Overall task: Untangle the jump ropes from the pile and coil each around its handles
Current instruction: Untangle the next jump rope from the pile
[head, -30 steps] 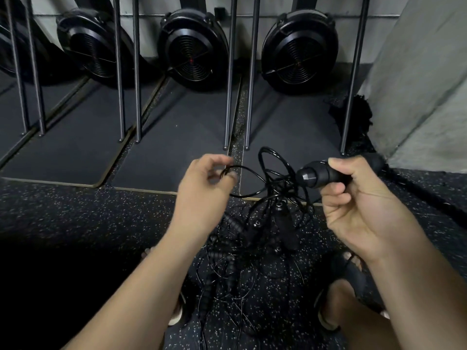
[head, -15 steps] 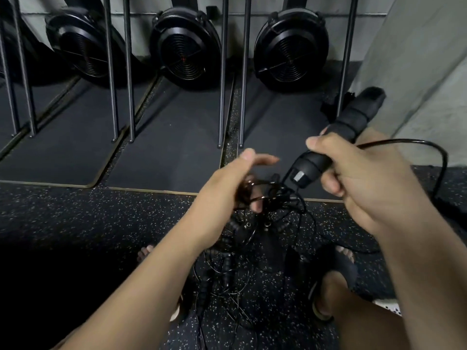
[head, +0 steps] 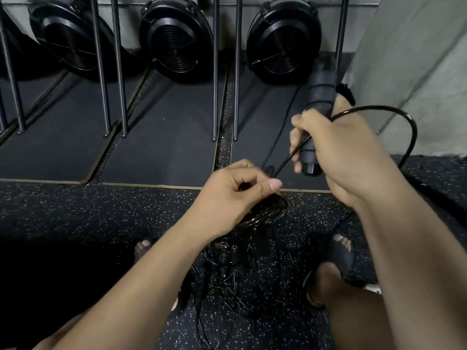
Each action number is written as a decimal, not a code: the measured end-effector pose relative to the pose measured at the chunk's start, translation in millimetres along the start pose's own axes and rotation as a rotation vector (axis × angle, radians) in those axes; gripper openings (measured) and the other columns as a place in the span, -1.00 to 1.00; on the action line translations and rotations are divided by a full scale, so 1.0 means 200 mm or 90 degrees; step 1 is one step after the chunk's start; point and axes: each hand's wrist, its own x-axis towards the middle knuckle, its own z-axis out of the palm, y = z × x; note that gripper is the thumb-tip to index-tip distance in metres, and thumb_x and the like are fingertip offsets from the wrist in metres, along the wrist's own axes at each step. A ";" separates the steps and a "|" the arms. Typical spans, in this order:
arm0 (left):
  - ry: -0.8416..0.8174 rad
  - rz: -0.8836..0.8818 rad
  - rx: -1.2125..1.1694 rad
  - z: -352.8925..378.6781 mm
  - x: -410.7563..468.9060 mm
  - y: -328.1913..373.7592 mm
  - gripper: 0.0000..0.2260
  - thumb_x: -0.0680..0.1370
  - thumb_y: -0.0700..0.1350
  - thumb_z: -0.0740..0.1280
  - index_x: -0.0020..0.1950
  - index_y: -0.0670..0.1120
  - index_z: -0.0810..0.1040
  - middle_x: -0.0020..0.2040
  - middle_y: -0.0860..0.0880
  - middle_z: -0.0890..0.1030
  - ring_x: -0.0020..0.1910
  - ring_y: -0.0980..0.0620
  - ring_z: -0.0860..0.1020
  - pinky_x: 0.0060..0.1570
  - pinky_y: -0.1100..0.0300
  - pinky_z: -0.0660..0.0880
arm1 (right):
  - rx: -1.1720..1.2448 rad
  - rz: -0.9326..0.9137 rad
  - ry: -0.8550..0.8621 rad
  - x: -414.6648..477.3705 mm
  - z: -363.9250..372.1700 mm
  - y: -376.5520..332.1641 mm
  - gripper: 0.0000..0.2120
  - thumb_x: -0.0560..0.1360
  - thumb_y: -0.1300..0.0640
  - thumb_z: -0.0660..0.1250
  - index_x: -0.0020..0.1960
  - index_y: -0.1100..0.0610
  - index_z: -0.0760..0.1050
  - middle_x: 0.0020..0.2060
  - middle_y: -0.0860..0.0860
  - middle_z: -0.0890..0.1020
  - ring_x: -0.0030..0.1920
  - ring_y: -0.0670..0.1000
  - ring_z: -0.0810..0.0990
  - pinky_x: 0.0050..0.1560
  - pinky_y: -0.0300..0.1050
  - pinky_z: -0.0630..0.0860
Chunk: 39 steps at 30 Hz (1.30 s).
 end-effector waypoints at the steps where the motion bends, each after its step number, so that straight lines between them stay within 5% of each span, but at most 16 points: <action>1: 0.006 0.012 0.027 0.00 0.00 -0.01 -0.84 0.60 0.05 0.48 -0.13 0.03 0.73 -0.15 0.19 0.58 -0.23 0.23 0.53 -0.11 0.33 0.39 | -0.019 0.007 -0.007 0.00 -0.01 0.00 -0.81 0.68 0.05 0.36 0.10 0.12 0.38 -0.29 0.09 0.62 -0.41 0.09 0.58 -0.45 -0.06 0.51; 4: 0.003 0.014 0.037 0.01 -0.01 -0.02 -0.85 0.62 -0.02 0.48 -0.13 0.00 0.68 -0.31 0.25 0.58 -0.35 0.27 0.49 -0.25 0.38 0.36 | -0.062 0.036 -0.043 -0.02 -0.05 -0.01 -0.64 0.69 -0.10 0.36 0.20 0.18 0.40 -0.24 0.17 0.69 -0.43 0.09 0.59 -0.48 -0.08 0.50; 9: 0.008 0.013 0.029 -0.01 -0.01 -0.02 -0.85 0.62 0.03 0.48 -0.11 0.01 0.69 -0.31 0.19 0.61 -0.32 0.23 0.49 -0.23 0.25 0.39 | 0.137 0.111 -0.194 -0.10 -0.04 -0.08 -0.73 0.62 -0.10 0.41 0.11 0.09 0.48 -0.18 0.15 0.75 -0.34 0.07 0.65 -0.43 -0.14 0.55; 12: -0.030 -0.003 0.078 0.00 -0.01 -0.04 -0.79 0.61 0.05 0.49 -0.17 0.01 0.61 -0.37 0.12 0.53 -0.36 0.17 0.41 -0.31 0.21 0.35 | 0.158 0.091 -0.168 -0.12 0.00 -0.09 -0.74 0.64 -0.11 0.40 -0.02 0.07 0.48 -0.31 0.09 0.64 -0.39 0.06 0.57 -0.46 -0.15 0.50; 16: -0.077 -0.060 0.151 -0.01 0.00 -0.08 -0.81 0.58 0.14 0.51 -0.12 0.06 0.68 -0.29 0.02 0.65 -0.33 0.14 0.49 -0.26 0.12 0.45 | 0.176 0.031 -0.114 -0.14 0.02 -0.13 -0.76 0.68 -0.07 0.38 0.00 0.06 0.43 -0.33 0.08 0.59 -0.44 0.04 0.54 -0.48 -0.16 0.45; 22: -0.036 -0.112 0.167 -0.05 0.01 -0.07 -0.88 0.51 0.04 0.60 -0.14 0.09 0.70 -0.15 0.13 0.70 -0.20 0.18 0.61 -0.10 0.24 0.50 | 0.224 -0.012 -0.044 -0.17 -0.04 -0.20 -0.76 0.70 -0.05 0.37 0.05 0.09 0.40 -0.35 0.03 0.56 -0.44 0.03 0.50 -0.45 -0.12 0.41; 26: -0.046 -0.113 0.092 -0.08 0.00 -0.03 -0.82 0.55 0.19 0.51 -0.07 0.11 0.72 -0.18 0.13 0.69 -0.23 0.18 0.59 -0.14 0.25 0.49 | 0.291 0.006 -0.023 -0.15 -0.07 -0.21 -0.74 0.67 -0.09 0.39 0.03 0.08 0.44 -0.32 0.01 0.56 -0.39 -0.01 0.51 -0.42 -0.15 0.44; 30: -0.029 -0.101 0.059 -0.10 -0.04 -0.03 -0.78 0.74 0.08 0.26 0.20 0.19 0.70 0.18 0.26 0.64 0.28 0.31 0.53 0.35 0.23 0.37 | 0.411 0.081 -0.036 -0.09 -0.09 -0.18 -0.65 0.64 -0.15 0.41 0.01 0.10 0.40 -0.28 -0.02 0.55 -0.37 -0.10 0.51 -0.40 -0.25 0.46; 33: -0.074 -0.127 -0.047 -0.12 -0.05 -0.09 -0.52 0.64 -0.26 0.17 0.45 0.17 0.52 0.38 0.16 0.58 0.41 0.18 0.53 0.35 0.18 0.43 | 0.441 0.098 -0.043 -0.07 -0.10 -0.17 -0.65 0.63 -0.15 0.42 0.00 0.09 0.40 -0.29 -0.03 0.54 -0.38 -0.13 0.50 -0.40 -0.28 0.45; 36: -0.150 -0.122 0.077 -0.06 -0.05 -0.17 -0.35 0.56 -0.37 0.40 0.50 0.20 0.38 0.40 0.18 0.51 0.42 0.17 0.52 0.20 0.23 0.55 | 0.427 0.111 -0.059 -0.07 -0.08 -0.17 -0.65 0.64 -0.14 0.43 0.03 0.10 0.39 -0.29 -0.02 0.55 -0.38 -0.12 0.50 -0.41 -0.28 0.44; 39: -0.103 -0.089 0.221 0.07 -0.03 -0.22 -0.22 0.45 -0.05 0.66 0.53 0.25 0.31 0.43 0.25 0.46 0.41 0.22 0.48 0.41 0.05 0.51 | 0.407 0.115 -0.070 -0.08 -0.05 -0.18 -0.66 0.64 -0.13 0.43 0.03 0.11 0.40 -0.30 0.00 0.55 -0.38 -0.10 0.50 -0.40 -0.27 0.44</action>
